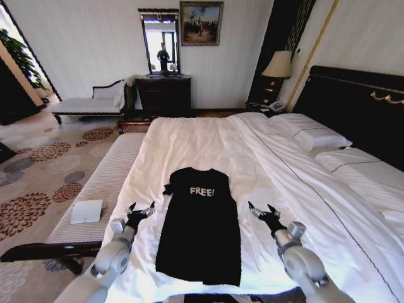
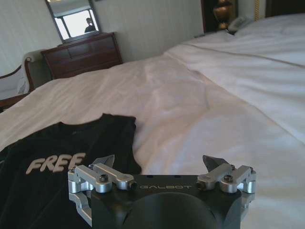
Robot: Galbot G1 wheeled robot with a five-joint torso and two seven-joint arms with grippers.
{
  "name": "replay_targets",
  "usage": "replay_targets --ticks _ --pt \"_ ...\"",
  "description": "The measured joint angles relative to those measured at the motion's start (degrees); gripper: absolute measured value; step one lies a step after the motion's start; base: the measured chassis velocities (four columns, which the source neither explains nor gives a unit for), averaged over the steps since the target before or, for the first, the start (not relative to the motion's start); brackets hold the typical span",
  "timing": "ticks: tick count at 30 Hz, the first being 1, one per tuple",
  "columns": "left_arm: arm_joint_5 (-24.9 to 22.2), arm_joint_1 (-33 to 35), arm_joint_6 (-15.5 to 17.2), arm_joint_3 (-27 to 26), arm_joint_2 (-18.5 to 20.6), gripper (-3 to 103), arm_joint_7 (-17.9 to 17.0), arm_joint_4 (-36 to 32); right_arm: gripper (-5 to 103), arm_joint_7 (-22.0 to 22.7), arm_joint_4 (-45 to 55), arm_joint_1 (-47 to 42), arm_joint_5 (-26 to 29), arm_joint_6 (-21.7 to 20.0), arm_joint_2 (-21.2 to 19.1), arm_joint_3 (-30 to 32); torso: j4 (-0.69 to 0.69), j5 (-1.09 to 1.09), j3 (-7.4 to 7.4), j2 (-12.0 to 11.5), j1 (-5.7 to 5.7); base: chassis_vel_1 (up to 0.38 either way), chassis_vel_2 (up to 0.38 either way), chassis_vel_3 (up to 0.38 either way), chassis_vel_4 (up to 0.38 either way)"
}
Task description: Fold the clothes on the bed.
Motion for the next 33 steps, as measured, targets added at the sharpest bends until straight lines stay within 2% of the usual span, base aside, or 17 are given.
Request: replay_targets --ticks 6,10,18,24,30,33 --pt "2.0 5.7 -1.9 -1.7 -1.9 100 2.0 -1.2 100 -2.0 0.6 -3.7 -2.7 2.1 4.1 1.0 0.00 0.00 0.01 0.0 0.01 0.000 0.000 0.000 0.000" --pt "2.9 9.7 -3.3 -2.3 -3.3 100 2.8 -1.7 100 -2.3 -0.4 -5.2 -9.7 3.9 8.2 0.5 0.01 0.00 0.00 0.0 0.00 0.000 0.000 0.000 0.000" --pt "3.0 12.7 -3.8 -2.4 -4.3 100 2.9 -3.1 100 -3.9 -1.7 -7.9 -14.5 6.0 12.4 -0.5 0.00 0.00 0.01 0.0 0.01 0.000 0.000 0.000 0.000" --pt "4.0 16.6 -4.5 -1.7 -4.5 100 3.0 -4.5 100 -4.8 -1.5 -10.8 -14.8 7.2 14.4 -1.4 0.00 0.00 0.01 0.0 0.02 0.000 0.000 0.000 0.000" --pt "5.0 21.1 -7.9 -1.1 -4.5 100 3.5 -4.8 100 -5.3 -0.2 -15.1 -15.4 8.4 15.5 -5.2 0.00 0.00 0.00 0.0 0.00 0.078 -0.082 -0.083 0.090" --pt "4.9 22.7 -8.7 -1.5 -4.9 100 3.8 -5.1 100 -6.0 0.5 -16.6 -12.6 8.3 15.4 -6.6 0.00 -0.01 0.00 0.0 -0.02 0.064 -0.056 -0.054 0.062"
